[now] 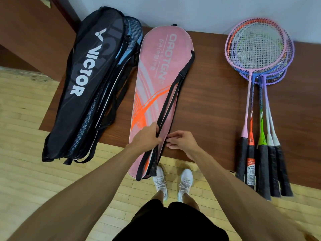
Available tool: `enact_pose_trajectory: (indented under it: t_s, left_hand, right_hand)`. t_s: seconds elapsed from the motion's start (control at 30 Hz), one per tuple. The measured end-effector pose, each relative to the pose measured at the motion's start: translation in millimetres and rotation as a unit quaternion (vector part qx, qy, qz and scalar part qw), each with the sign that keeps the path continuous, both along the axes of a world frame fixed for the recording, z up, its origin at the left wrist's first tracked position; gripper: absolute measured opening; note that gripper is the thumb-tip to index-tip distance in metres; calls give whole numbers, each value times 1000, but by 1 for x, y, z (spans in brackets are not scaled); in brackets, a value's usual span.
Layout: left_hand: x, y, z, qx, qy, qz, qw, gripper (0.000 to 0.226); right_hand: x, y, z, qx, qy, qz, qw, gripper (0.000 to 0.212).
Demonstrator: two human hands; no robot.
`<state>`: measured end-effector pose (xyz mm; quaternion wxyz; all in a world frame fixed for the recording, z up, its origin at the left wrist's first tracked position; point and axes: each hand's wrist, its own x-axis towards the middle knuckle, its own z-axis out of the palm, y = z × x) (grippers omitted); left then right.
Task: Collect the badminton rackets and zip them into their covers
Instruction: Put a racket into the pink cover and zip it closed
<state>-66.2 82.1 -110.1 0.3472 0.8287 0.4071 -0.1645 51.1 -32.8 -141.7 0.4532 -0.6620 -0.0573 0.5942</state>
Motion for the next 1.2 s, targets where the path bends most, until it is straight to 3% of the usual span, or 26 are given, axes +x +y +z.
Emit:
enact_pose_trajectory:
  t_s: [0.13, 0.3, 0.7, 0.83, 1.2]
  left_hand:
    - [1, -9, 1, -16, -66, 52, 996, 14]
    - [18, -5, 18, -120, -160, 128, 971, 12]
    - [12, -4, 16, -150, -186, 182, 954, 17]
    - [10, 1, 10, -148, -156, 136, 967, 16]
    - [36, 49, 21, -94, -120, 0, 988, 14]
  right_hand:
    - [5, -8, 5, 5, 63, 33, 997, 21]
    - [3, -10, 2, -42, -2, 163, 986, 10]
    - [-36, -1, -15, -67, -94, 39, 993, 12]
    - [-16, -5, -9, -44, -104, 81, 990, 3]
    - [86, 13, 37, -75, -286, 100, 950, 10]
